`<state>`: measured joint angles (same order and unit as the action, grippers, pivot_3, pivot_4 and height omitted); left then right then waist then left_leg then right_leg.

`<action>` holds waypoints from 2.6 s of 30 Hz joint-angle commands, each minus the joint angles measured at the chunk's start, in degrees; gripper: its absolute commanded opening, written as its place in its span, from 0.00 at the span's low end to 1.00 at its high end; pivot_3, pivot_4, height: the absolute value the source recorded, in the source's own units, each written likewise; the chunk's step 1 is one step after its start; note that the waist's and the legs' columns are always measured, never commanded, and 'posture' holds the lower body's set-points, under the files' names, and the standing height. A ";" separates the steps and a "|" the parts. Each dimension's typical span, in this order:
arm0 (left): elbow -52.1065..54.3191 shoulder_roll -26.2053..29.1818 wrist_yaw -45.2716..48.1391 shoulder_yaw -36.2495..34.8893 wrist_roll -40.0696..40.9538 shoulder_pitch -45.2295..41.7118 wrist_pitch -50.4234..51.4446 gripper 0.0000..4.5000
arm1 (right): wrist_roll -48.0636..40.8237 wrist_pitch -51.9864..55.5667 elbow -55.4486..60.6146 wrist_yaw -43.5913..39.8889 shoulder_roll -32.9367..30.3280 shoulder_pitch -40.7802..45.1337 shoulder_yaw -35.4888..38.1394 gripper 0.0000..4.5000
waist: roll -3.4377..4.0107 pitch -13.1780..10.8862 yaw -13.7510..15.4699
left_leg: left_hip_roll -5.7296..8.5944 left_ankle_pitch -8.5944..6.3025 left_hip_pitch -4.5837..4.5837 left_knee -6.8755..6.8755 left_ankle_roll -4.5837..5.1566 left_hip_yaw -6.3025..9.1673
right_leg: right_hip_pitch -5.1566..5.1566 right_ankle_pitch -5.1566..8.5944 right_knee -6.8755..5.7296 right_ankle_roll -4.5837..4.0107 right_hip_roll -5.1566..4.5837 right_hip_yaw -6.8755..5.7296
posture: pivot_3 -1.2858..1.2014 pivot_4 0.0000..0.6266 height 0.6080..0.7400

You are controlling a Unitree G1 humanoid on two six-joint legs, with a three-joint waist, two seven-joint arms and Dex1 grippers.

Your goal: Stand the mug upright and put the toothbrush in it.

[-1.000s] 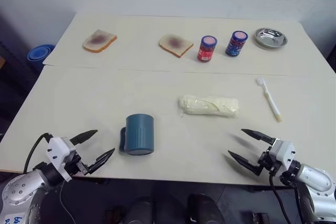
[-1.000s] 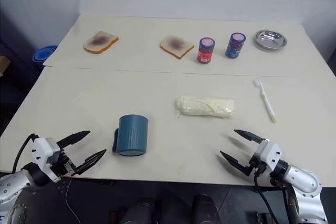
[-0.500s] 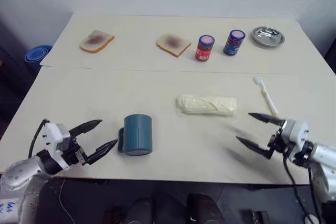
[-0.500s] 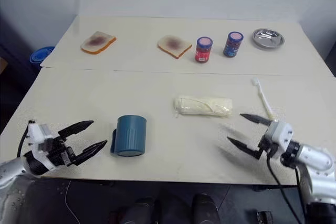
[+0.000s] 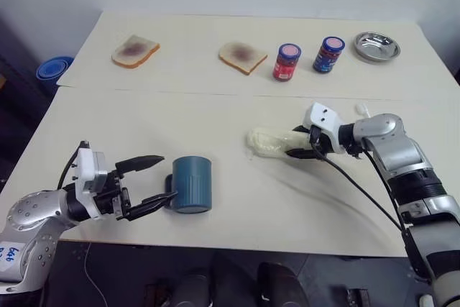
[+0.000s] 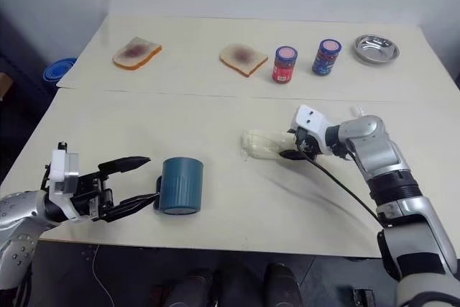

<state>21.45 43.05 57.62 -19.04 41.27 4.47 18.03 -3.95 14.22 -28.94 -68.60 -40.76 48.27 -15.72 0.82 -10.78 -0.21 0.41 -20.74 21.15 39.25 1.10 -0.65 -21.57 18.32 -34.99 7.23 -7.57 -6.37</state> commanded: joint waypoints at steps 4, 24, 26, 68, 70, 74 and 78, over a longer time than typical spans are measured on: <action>0.72 -1.52 -0.68 -0.03 -1.47 -0.54 -1.94 1.00 | -5.64 2.02 1.04 -6.85 -2.14 -1.22 6.64 0.24 | -0.01 0.00 0.20 | -0.07 0.05 -0.01 0.06 -0.07 0.02 | 0.01 0.00 -0.06 0.00 0.04 -0.05 | 0.52 0.24 1.00; -6.11 -3.99 0.88 6.01 -0.38 -13.01 2.27 1.00 | -8.45 6.71 -9.39 24.61 -20.41 -28.57 41.75 0.29 | 0.05 -0.05 -0.32 | -0.20 0.17 -0.31 -0.04 -0.17 -1.04 | 0.05 -0.03 -0.16 0.07 0.10 0.16 | 0.52 0.24 1.00; -6.82 -3.67 0.72 5.62 -0.36 -13.11 2.79 1.00 | -8.85 4.62 -10.68 25.09 -20.34 -28.75 42.45 0.44 | 0.14 -0.07 -0.71 | -0.27 0.18 -0.60 -0.24 -0.18 -1.34 | 0.06 -0.03 -0.26 0.07 0.06 0.22 | 0.52 0.24 1.00; 1.21 -7.98 -48.11 -2.24 7.57 -23.14 74.47 1.00 | -30.07 -31.53 36.03 -8.69 7.41 -47.24 25.27 0.99 | -0.21 -0.11 0.24 | -0.15 0.10 -0.76 -0.07 -0.25 -0.27 | 0.28 0.01 -0.50 -0.01 -0.01 0.56 | 0.52 0.24 1.00; -0.37 -9.87 -50.00 0.53 5.71 -24.67 74.47 0.96 | -29.91 -31.33 36.82 -7.48 7.68 -47.33 24.99 1.00 | -0.15 -0.06 0.38 | -0.12 0.11 -0.86 -0.07 -0.26 -0.34 | 0.34 0.01 -0.52 -0.01 -0.01 0.53 | 0.52 0.24 1.00; -2.03 -11.02 -49.83 5.98 4.91 -27.28 74.47 0.76 | -29.23 -30.23 39.03 -4.55 8.26 -47.26 24.23 1.00 | 0.04 0.06 1.50 | -0.10 0.14 -1.08 -0.05 -0.25 -0.33 | 0.65 0.01 -0.45 0.00 -0.03 0.53 | 0.52 0.24 1.00; -3.84 -10.71 -47.91 9.76 5.31 -28.96 74.47 0.50 | -28.77 -30.04 39.91 -2.41 8.64 -47.20 23.90 1.00 | 0.06 0.08 1.76 | -0.07 0.12 -1.23 -0.05 -0.26 -0.13 | 0.96 0.01 -0.29 0.00 -0.06 0.53 | 0.52 0.24 1.00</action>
<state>19.54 32.70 8.62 -13.09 46.49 -25.76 91.09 -32.60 -15.86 9.08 -72.11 -32.42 1.09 7.63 0.88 -10.70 1.55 0.35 -20.62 19.93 39.19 0.83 -0.76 -20.59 18.32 -35.24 7.22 -7.63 -5.85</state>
